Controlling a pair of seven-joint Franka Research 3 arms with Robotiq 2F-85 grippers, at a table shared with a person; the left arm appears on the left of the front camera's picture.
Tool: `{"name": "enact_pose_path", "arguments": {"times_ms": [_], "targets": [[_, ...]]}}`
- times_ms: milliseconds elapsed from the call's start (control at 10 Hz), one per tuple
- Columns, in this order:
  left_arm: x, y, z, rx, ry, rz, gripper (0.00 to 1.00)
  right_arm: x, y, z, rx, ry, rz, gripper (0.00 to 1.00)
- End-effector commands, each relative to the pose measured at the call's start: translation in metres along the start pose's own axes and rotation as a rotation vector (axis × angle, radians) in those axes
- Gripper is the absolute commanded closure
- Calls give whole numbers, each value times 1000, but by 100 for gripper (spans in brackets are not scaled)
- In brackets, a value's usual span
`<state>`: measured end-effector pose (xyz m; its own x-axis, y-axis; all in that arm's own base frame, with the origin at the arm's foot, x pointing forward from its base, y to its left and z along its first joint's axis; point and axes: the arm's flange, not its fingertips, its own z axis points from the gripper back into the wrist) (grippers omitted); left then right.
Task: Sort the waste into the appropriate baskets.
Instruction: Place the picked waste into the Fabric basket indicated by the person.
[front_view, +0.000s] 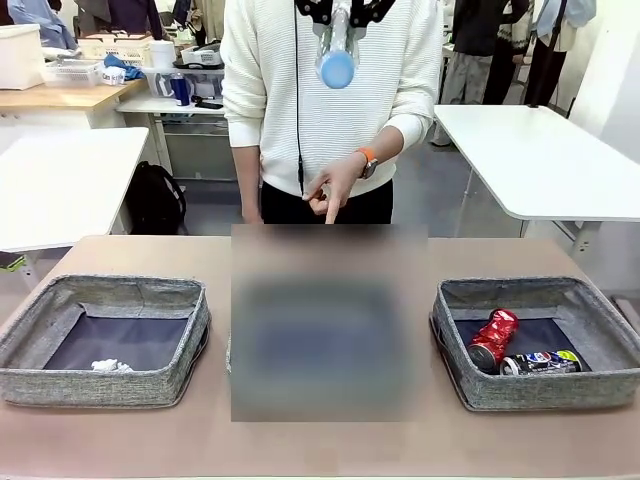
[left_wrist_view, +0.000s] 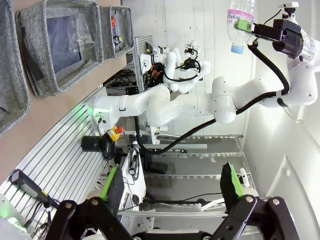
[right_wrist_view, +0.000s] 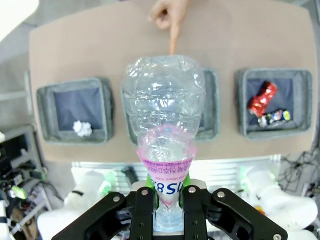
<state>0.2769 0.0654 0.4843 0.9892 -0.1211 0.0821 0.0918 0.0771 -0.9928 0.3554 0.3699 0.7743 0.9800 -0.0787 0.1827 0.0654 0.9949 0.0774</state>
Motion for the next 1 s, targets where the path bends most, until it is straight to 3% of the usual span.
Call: {"name": "enact_pose_path", "arguments": {"times_ms": [0, 700, 800, 900], "targets": [[-1, -4, -1, -17, -2, -2, 0, 0, 0, 2, 4, -4, 0, 81], [-1, -4, -1, -17, -2, -2, 0, 0, 0, 0, 0, 0, 0, 81], [-1, -4, -1, -17, -2, -2, 0, -16, 1, -27, 19, 5, 121, 81], [-1, -4, -1, -17, -2, -2, 0, -32, -2, -53, 24, 20, 158, 81]]}}
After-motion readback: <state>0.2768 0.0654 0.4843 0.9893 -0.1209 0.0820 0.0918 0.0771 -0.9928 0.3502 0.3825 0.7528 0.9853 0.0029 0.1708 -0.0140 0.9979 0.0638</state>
